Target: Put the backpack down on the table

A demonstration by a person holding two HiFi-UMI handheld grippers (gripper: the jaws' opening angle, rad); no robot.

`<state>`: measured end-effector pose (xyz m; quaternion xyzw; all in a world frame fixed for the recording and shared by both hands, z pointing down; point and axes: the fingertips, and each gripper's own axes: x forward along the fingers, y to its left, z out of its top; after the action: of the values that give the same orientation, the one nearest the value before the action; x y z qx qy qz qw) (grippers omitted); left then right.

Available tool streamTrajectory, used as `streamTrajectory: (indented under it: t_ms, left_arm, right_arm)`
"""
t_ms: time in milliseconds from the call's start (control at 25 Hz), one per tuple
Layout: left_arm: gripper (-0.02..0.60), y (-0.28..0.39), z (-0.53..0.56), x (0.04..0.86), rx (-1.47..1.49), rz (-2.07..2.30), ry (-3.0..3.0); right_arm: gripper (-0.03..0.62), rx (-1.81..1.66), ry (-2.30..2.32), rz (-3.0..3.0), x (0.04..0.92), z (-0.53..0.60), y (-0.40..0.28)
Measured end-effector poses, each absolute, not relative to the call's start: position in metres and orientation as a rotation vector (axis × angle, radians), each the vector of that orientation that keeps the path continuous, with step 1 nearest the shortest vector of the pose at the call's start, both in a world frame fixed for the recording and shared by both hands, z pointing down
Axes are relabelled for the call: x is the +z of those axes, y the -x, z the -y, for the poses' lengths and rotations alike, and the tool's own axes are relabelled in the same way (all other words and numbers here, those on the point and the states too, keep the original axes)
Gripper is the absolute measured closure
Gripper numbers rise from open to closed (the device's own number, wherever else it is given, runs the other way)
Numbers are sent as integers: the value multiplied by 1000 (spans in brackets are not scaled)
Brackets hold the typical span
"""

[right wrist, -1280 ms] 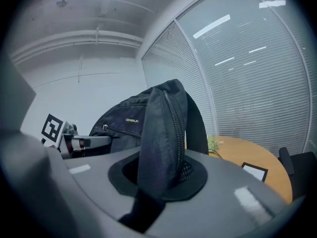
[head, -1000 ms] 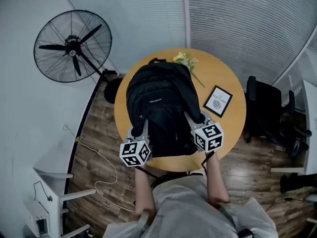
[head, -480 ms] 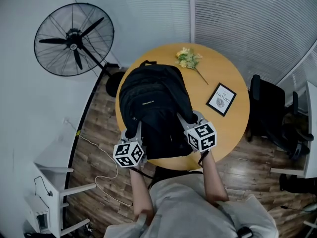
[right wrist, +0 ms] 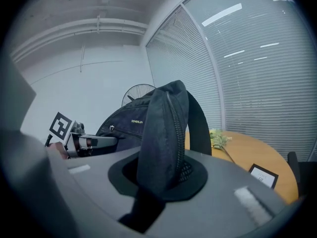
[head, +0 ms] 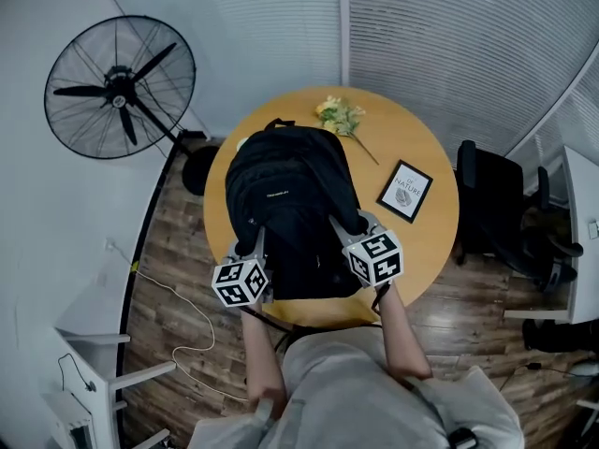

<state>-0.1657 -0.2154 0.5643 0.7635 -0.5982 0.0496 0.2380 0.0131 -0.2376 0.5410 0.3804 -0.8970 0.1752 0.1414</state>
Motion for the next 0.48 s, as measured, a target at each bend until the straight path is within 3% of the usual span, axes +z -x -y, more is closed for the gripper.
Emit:
streamTrajectory:
  t_ms: [480]
  left_arm:
    - [523, 158, 242, 585, 209, 1538, -2040]
  right_arm:
    - [537, 612, -1148, 2489, 562, 262, -21]
